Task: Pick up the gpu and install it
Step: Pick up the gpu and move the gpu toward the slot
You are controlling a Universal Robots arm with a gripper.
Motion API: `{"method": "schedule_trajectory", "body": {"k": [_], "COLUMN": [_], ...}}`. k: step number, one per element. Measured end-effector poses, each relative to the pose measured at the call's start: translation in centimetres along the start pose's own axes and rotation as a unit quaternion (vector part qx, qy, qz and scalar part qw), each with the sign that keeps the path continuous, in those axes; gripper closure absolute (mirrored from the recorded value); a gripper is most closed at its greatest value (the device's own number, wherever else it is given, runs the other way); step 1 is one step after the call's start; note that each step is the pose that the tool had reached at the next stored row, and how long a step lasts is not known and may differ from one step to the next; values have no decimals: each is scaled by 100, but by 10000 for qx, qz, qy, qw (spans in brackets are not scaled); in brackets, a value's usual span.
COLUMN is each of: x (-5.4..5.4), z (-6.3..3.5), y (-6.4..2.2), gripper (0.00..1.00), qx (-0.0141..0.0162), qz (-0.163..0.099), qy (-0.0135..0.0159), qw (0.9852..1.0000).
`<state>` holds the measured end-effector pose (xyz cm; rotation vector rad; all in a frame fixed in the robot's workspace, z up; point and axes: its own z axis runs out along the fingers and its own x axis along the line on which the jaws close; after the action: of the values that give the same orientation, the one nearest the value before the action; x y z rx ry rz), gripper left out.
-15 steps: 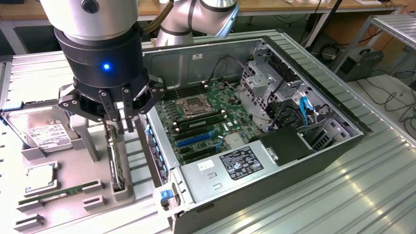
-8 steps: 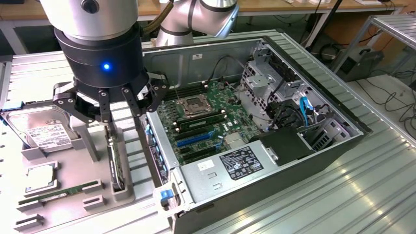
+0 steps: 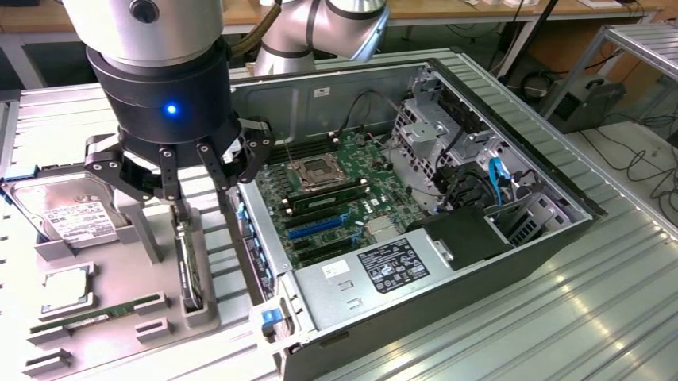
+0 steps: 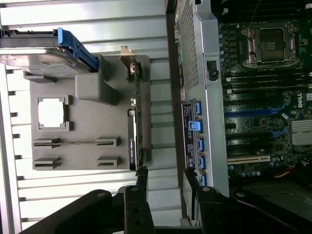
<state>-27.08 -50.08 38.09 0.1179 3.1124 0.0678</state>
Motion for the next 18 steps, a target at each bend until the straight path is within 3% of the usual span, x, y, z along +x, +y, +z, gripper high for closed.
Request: {"method": "schedule_trajectory", "body": {"k": [18], "x": [56], "z": [65], "y": [-7], "gripper": [58], "qx": [1], "qz": [0], "qy": [0], "qw": [10000]}}
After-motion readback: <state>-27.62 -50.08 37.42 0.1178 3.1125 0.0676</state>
